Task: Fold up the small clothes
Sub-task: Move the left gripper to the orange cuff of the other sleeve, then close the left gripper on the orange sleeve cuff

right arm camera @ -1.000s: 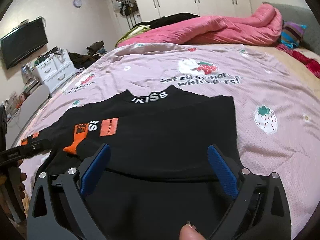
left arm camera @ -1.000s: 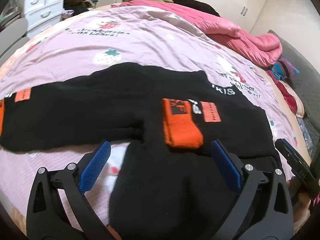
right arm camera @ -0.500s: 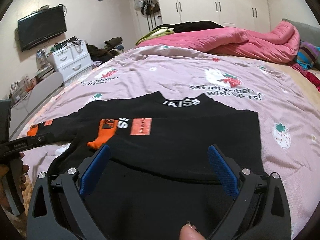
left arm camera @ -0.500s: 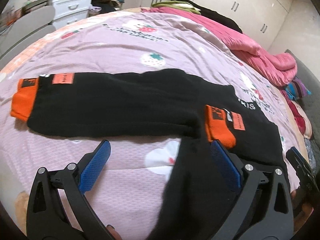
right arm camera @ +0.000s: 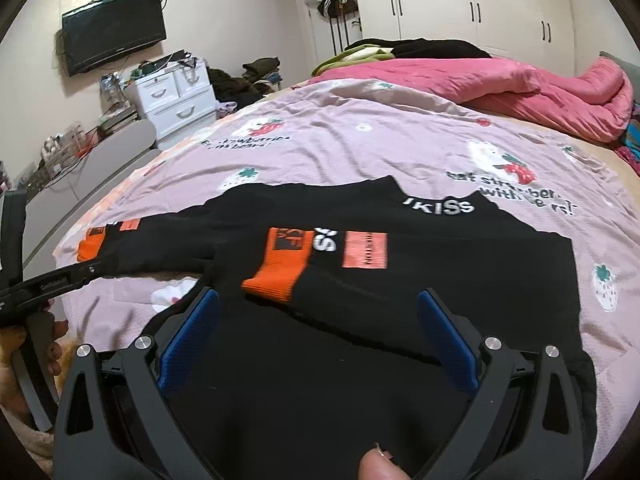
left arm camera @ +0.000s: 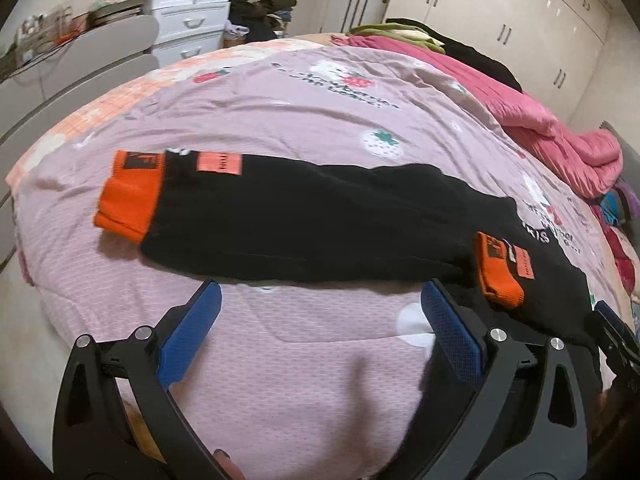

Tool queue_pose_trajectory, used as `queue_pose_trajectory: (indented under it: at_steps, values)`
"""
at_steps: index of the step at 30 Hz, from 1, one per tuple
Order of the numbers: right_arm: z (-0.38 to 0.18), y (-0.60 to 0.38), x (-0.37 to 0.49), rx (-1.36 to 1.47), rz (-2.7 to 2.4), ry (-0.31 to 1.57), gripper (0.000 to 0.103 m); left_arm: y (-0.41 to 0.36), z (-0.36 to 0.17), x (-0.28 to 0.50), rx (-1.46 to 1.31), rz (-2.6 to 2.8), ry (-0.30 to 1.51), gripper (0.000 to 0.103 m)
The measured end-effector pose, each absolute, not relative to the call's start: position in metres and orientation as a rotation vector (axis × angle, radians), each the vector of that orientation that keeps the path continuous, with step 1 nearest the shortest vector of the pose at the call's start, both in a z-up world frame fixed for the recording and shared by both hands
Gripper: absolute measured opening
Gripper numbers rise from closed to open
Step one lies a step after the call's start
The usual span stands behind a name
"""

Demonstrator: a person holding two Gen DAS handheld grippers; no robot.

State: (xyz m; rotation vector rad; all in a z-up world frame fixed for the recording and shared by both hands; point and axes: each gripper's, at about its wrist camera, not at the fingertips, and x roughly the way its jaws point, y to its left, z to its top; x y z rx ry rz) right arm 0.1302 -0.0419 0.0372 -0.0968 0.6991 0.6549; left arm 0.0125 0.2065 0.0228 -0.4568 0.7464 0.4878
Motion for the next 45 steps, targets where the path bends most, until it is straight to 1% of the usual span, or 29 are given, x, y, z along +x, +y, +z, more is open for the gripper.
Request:
queue_pose_trajectory:
  at_steps: [27, 33, 37, 38, 40, 41, 42, 43, 44, 45]
  values:
    - [0.027, 0.063, 0.101, -0.259, 0.767, 0.701, 0.099, 0.308, -0.002, -0.057, -0.735, 0.664, 0.621, 0.094]
    - [0.023, 0.070, 0.098, -0.285, 0.772, 0.703, 0.099, 0.327, -0.004, -0.061, -0.791, 0.651, 0.543, 0.093]
    - [0.022, 0.062, 0.100, -0.291, 0.754, 0.709, 0.099, 0.336, -0.005, -0.052, -0.788, 0.661, 0.531, 0.073]
    - [0.022, 0.059, 0.101, -0.287, 0.748, 0.713, 0.099, 0.338, -0.006, -0.049, -0.790, 0.662, 0.529, 0.069]
    - [0.022, 0.052, 0.104, -0.274, 0.733, 0.722, 0.099, 0.342, -0.008, -0.043, -0.799, 0.655, 0.527, 0.055]
    - [0.021, 0.048, 0.106, -0.264, 0.729, 0.729, 0.099, 0.344, -0.010, -0.040, -0.804, 0.655, 0.533, 0.051]
    - [0.021, 0.043, 0.108, -0.253, 0.725, 0.738, 0.099, 0.345, -0.011, -0.037, -0.810, 0.652, 0.537, 0.042]
    - [0.022, 0.038, 0.110, -0.242, 0.719, 0.745, 0.099, 0.347, -0.011, -0.036, -0.815, 0.643, 0.534, 0.030]
    - [0.022, 0.034, 0.112, -0.234, 0.713, 0.748, 0.099, 0.347, -0.009, -0.034, -0.814, 0.635, 0.530, 0.024]
    - [0.022, 0.030, 0.113, -0.227, 0.709, 0.752, 0.099, 0.346, -0.008, -0.033, -0.807, 0.629, 0.528, 0.013]
